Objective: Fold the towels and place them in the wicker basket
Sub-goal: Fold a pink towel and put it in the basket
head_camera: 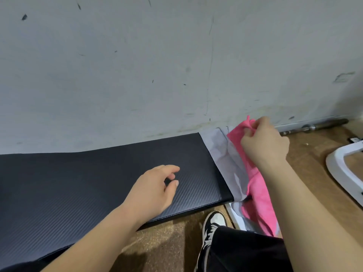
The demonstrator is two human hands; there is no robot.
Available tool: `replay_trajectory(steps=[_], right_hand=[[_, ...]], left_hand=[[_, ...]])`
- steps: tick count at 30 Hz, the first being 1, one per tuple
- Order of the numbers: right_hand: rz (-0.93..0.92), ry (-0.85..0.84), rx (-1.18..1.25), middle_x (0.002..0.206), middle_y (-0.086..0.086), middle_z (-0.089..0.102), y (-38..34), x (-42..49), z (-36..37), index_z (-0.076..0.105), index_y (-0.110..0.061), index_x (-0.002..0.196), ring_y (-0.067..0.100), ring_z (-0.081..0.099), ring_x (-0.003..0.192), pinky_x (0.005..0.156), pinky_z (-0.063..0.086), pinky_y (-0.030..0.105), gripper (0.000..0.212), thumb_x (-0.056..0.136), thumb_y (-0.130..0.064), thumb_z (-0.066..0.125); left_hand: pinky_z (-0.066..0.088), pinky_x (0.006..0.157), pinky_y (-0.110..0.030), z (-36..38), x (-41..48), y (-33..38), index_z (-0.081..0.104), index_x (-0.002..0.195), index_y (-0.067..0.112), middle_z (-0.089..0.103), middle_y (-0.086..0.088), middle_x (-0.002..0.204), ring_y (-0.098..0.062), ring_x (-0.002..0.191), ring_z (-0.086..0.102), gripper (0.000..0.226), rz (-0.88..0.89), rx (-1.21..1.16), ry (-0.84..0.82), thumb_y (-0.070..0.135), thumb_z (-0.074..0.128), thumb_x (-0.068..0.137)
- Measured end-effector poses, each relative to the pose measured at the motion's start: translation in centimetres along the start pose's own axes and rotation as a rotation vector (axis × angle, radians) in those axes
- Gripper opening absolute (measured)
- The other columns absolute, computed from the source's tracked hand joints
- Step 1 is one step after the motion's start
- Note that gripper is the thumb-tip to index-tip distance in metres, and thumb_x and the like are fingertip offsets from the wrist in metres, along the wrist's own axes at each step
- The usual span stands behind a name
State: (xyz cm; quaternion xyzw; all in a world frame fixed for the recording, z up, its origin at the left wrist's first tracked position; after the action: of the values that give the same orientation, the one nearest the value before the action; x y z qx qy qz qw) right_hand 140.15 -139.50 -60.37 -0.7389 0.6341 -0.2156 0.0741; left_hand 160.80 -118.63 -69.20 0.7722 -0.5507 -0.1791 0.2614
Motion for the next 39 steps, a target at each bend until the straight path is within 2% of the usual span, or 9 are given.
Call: replay_trajectory(steps=[4, 7, 12, 21, 26, 29, 34, 37, 39], right_hand=[[-0.064, -0.084, 0.494, 0.082, 0.001, 0.063, -4.2, -2.3, -1.5, 0.053, -0.014, 0.1, 0.024, 0.064, 0.076, 0.065, 0.044, 0.033, 0.016, 0.096, -0.028, 0.059], [-0.046, -0.271, 0.849, 0.07, -0.001, 0.057, -8.0, -5.3, -0.2, 0.053, -0.009, 0.094, 0.008, 0.048, 0.052, 0.05, 0.036, 0.023, 0.021, 0.095, -0.027, 0.065], [-0.09, -0.606, 1.127, 0.07, 0.009, 0.062, -14.2, -10.3, 3.2, 0.055, -0.016, 0.09, 0.019, 0.054, 0.06, 0.053, 0.04, 0.03, 0.018, 0.093, -0.019, 0.073], [-0.123, -0.778, 1.11, 0.073, 0.013, 0.064, -17.0, -10.3, 6.0, 0.064, -0.002, 0.096, 0.021, 0.06, 0.064, 0.067, 0.055, 0.039, 0.019, 0.097, -0.02, 0.069], [-0.102, -0.705, 1.187, 0.076, 0.016, 0.061, -18.8, -11.3, 5.9, 0.062, -0.005, 0.094, 0.023, 0.061, 0.066, 0.067, 0.054, 0.04, 0.013, 0.1, -0.016, 0.064], [-0.22, -0.729, 1.122, 0.07, 0.012, 0.058, -20.9, -13.0, 6.0, 0.06, -0.006, 0.09, 0.021, 0.052, 0.064, 0.063, 0.042, 0.038, 0.014, 0.1, -0.017, 0.061], [-0.267, -1.025, 1.17, 0.061, 0.008, 0.059, -24.5, -16.5, 7.3, 0.056, -0.012, 0.095, 0.021, 0.052, 0.053, 0.056, 0.044, 0.03, 0.011, 0.105, -0.016, 0.054], [-0.341, -1.23, 1.193, 0.074, 0.025, 0.063, -25.7, -18.2, 7.1, 0.056, -0.008, 0.097, 0.027, 0.058, 0.059, 0.055, 0.051, 0.032, 0.009, 0.104, -0.014, 0.056], [-0.402, -1.257, 1.186, 0.079, 0.03, 0.067, -26.0, -18.5, 7.1, 0.056, -0.007, 0.097, 0.032, 0.061, 0.065, 0.062, 0.052, 0.037, 0.009, 0.103, -0.013, 0.058]], left_hand=[[0.051, 0.075, -0.013, -1.2, -0.5, 0.1, 0.061, 0.135, 0.039, 0.066, 0.026, 0.107, -0.001, 0.077, 0.063, 0.038, -0.035, -0.121, 0.044, 0.037, 0.064, 0.098], [0.054, 0.075, -0.022, -2.6, -1.1, 0.1, 0.07, 0.12, 0.038, 0.074, 0.019, 0.099, -0.01, 0.074, 0.072, 0.026, -0.158, -0.474, 0.128, 0.039, 0.069, 0.094], [0.059, 0.082, -0.025, -5.2, -1.3, 0.4, 0.068, 0.12, 0.027, 0.078, 0.007, 0.106, -0.013, 0.095, 0.074, 0.043, -0.166, -0.925, 0.119, 0.037, 0.078, 0.079], [0.06, 0.092, -0.04, -8.2, -2.1, -3.5, 0.071, 0.116, 0.027, 0.078, 0.009, 0.104, -0.011, 0.096, 0.075, 0.031, -0.196, -0.703, 0.184, 0.006, 0.068, 0.094], [0.057, 0.081, -0.018, -9.8, -3.2, -4.8, 0.052, 0.136, 0.041, 0.061, 0.026, 0.124, 0.007, 0.101, 0.064, 0.057, -0.201, -0.544, 0.293, 0.026, 0.077, 0.087], [0.05, 0.078, -0.012, -11.6, -4.2, -5.5, 0.044, 0.144, 0.041, 0.05, 0.02, 0.136, 0.001, 0.111, 0.06, 0.069, -0.211, -0.514, 0.419, 0.008, 0.066, 0.089], [0.042, 0.112, -0.026, -13.1, -4.7, -7.2, 0.042, 0.15, 0.04, 0.05, 0.025, 0.146, 0.007, 0.135, 0.045, 0.073, -0.114, -0.352, 0.333, 0.011, 0.067, 0.088], [0.052, 0.092, -0.024, -12.1, -4.8, -8.1, 0.065, 0.114, 0.048, 0.071, 0.024, 0.108, 0.005, 0.106, 0.064, 0.051, -0.125, -0.381, 0.169, 0.007, 0.067, 0.085], [0.058, 0.074, -0.037, -11.6, -5.0, -9.0, 0.066, 0.085, 0.036, 0.072, 0.01, 0.082, -0.008, 0.082, 0.069, 0.024, -0.172, -0.348, 0.1, 0.012, 0.068, 0.082]])
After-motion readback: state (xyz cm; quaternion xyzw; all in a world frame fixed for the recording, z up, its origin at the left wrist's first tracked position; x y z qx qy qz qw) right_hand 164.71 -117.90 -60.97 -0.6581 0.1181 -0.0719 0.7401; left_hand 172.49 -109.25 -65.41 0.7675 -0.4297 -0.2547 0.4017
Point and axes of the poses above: each hand's wrist, its own x-axis towards the middle knuckle, its own z-axis out of the palm, y = z × x, the point moved 8 cm from there along x, towards the middle knuckle
